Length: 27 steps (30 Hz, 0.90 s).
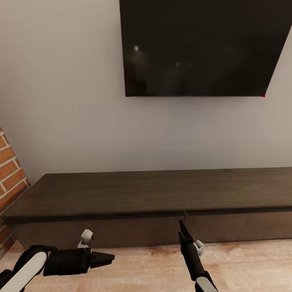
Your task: Place each of the two pumpkins and all three candles from the living room inside a cabinet in the living room (use any cabinet), then make sure every cabinet is closed, and position the cauldron so it is next to a table in the living room.
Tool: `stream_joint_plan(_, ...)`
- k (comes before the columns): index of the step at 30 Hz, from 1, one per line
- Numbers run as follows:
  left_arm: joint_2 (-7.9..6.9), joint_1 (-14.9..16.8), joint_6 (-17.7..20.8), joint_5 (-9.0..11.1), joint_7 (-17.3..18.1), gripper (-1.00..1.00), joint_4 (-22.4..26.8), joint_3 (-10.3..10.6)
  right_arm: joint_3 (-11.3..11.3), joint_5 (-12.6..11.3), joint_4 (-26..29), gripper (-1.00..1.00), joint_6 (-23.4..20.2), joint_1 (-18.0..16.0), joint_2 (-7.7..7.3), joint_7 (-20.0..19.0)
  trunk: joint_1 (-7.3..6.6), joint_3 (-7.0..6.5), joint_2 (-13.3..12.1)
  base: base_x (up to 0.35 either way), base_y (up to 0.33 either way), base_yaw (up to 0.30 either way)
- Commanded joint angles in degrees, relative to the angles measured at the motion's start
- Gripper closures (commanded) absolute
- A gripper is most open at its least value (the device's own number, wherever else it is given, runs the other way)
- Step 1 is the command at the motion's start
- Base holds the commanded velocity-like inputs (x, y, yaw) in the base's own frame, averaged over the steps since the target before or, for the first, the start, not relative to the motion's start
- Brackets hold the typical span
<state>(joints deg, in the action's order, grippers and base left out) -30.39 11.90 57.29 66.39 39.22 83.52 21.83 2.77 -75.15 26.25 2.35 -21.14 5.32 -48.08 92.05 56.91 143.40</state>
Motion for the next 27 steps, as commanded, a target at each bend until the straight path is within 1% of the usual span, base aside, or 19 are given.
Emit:
stream_joint_plan(1,-0.06,0.05,0.19,0.06,0.15,-1.0,-0.02,0.07,0.13,-0.05,-0.06,-1.0,0.07,-0.04,0.04,-0.2,-0.01,0.05,0.02,0.009,0.0,0.0)
stream_joint_plan(5,-0.04,0.05,0.19,0.06,0.15,-1.0,0.04,0.15,0.13,-0.04,-0.06,-1.0,0.09,-0.04,0.04,-0.18,-0.01,0.05,0.02,0.004,0.0,0.0)
stream_joint_plan(12,-0.01,0.05,0.19,0.09,0.15,-1.0,0.04,0.23,0.13,0.0,-0.06,-1.0,0.04,-0.04,0.04,-0.17,0.17,1.6,0.12,0.0,0.0,0.0)
stream_joint_plan(17,0.04,0.05,0.19,0.12,0.15,-1.0,0.06,0.3,0.13,0.01,-0.06,-1.0,0.09,-0.04,0.04,-0.21,0.17,1.6,0.12,0.0,0.0,0.0)
stream_joint_plan(24,0.03,0.05,0.18,0.14,0.15,-1.0,0.13,0.32,0.13,0.01,-0.06,-1.0,0.11,-0.04,0.04,-0.24,0.35,3.15,0.21,0.0,0.0,0.0)
stream_joint_plan(27,0.03,0.05,0.19,0.15,0.15,-1.0,0.15,0.32,0.13,0.01,-0.06,-1.0,0.11,-0.04,0.04,-0.26,0.35,3.15,0.21,0.0,0.0,0.0)
